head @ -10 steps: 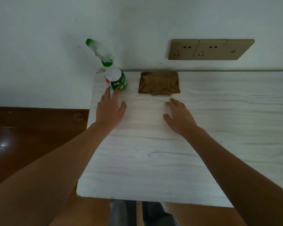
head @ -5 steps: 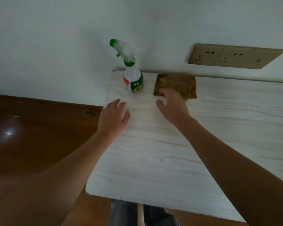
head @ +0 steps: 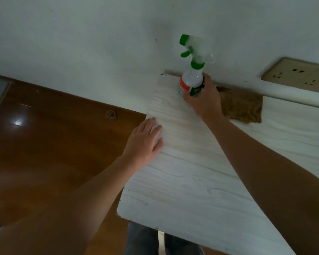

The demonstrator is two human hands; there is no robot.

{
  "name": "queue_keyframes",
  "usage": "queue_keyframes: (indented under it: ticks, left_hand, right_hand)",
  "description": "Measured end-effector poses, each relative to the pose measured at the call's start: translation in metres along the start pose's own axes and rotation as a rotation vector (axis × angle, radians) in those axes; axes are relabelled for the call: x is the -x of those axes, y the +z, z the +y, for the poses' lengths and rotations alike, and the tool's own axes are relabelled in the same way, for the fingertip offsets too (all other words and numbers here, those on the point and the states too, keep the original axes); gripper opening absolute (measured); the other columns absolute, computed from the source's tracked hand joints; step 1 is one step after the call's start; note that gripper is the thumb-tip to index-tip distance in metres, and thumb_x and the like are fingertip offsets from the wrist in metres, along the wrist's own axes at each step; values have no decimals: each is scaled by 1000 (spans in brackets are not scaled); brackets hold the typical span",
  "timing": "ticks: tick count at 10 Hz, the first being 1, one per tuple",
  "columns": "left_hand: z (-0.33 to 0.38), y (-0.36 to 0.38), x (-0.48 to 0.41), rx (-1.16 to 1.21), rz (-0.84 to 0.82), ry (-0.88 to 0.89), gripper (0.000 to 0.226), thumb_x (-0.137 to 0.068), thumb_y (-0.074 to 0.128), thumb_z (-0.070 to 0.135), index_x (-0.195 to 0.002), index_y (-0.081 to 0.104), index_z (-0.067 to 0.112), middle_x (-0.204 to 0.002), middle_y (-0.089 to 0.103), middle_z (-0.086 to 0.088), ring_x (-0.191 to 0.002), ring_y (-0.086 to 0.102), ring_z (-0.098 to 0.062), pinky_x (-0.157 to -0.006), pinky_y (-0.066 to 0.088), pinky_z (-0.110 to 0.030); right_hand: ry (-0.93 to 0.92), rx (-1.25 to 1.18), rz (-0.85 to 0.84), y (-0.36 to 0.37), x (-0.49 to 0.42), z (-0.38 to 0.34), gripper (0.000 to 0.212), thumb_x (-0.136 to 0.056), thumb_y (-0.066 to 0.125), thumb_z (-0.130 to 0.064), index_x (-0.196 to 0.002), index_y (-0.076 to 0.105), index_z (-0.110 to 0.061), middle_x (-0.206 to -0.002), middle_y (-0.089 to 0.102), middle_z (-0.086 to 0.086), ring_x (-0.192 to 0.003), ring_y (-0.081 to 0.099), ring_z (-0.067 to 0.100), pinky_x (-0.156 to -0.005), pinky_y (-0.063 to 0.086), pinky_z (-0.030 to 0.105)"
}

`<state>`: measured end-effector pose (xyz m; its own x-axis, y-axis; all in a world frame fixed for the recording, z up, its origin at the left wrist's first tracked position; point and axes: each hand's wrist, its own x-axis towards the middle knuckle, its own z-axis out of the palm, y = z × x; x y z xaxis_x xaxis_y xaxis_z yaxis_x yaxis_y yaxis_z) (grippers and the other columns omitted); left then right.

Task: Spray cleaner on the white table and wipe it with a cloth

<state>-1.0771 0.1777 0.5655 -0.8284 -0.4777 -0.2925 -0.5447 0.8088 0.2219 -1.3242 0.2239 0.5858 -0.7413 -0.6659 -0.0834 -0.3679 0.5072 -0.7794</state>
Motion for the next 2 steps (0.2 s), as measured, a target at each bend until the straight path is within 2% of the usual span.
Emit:
queue_keyframes:
  ticks: [1, 2]
  left_hand:
    - [-1, -1, 2, 3, 0, 18, 55, -104, 30, 47, -149, 43, 17, -165, 31, -12, -156, 25, -30, -120, 35, -43]
    - [-2, 0, 3, 2, -19, 31, 59, -104, 28, 48, -153, 39, 17, -167, 26, -12, -157, 21, -30, -124, 30, -44]
  right_hand:
    - [-1, -33, -23, -3, -5, -1, 80, -75, 79, -47, -142, 40, -25, -136, 57, -4, -121, 54, 12, -101, 45, 28]
    - [40, -2, -47, 1, -5, 5, 84, -75, 73, -50, -145, 35, -24, -142, 53, -3, -127, 51, 15, -106, 46, 36]
